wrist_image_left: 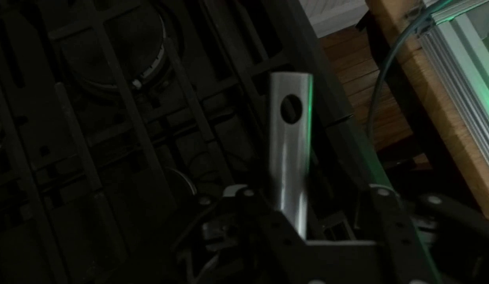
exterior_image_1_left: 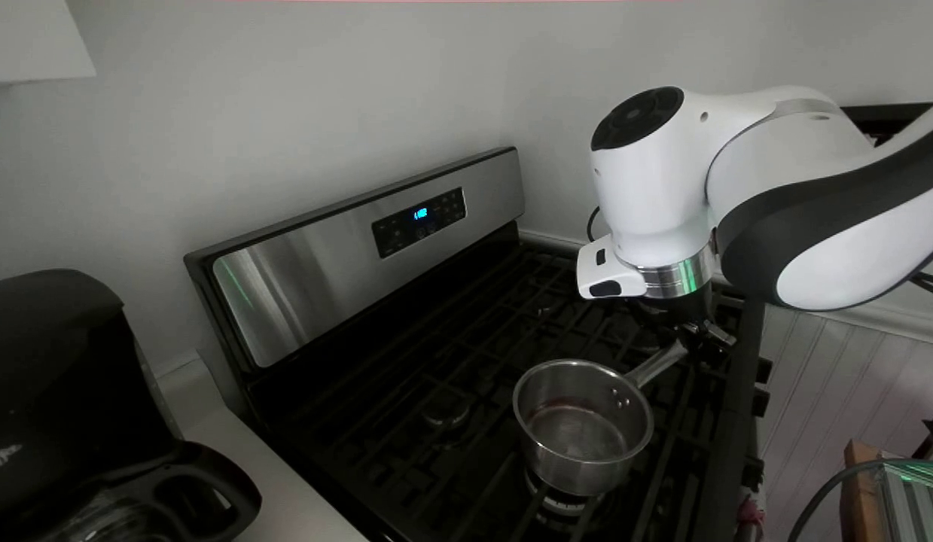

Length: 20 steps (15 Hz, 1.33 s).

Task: Move the pot to the right

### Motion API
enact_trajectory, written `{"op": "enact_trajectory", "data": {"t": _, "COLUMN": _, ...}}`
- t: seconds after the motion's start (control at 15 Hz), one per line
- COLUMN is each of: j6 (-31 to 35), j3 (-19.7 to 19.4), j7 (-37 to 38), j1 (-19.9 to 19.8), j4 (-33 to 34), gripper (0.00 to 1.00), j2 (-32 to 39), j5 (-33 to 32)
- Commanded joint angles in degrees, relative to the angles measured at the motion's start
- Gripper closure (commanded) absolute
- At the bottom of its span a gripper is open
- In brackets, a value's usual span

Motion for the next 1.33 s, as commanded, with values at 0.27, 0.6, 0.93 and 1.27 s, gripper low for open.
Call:
{"op": "enact_trajectory", "data": {"t": 0.27, "j6": -1.9, "j3": -0.1, "j7": -2.1, "j1": 0.2, "j4": -1.1, "gripper": 0.0, "j2": -3.6, "j5": 0.8}}
{"op": "enact_trajectory", "data": {"t": 0.6, "j6": -0.6, "j3": -1.9, "j7": -7.9, "j1": 1.5, "j4": -0.9, "gripper": 0.0, "j2": -9.1, "j5": 7.2}}
{"op": "enact_trajectory", "data": {"t": 0.93, "j6": 1.1, "j3": -4.4, "j7": -17.3, "j1": 3.8, "j4": -0.4, "gripper": 0.0, "j2": -14.4, "j5": 18.5}}
{"op": "enact_trajectory", "data": {"t": 1.27, "j6": 1.9, "j3": -7.2, "j7": -23.4, "j1": 5.7, "j4": 0.0, "gripper": 0.0, "j2": -17.5, "j5": 28.2}}
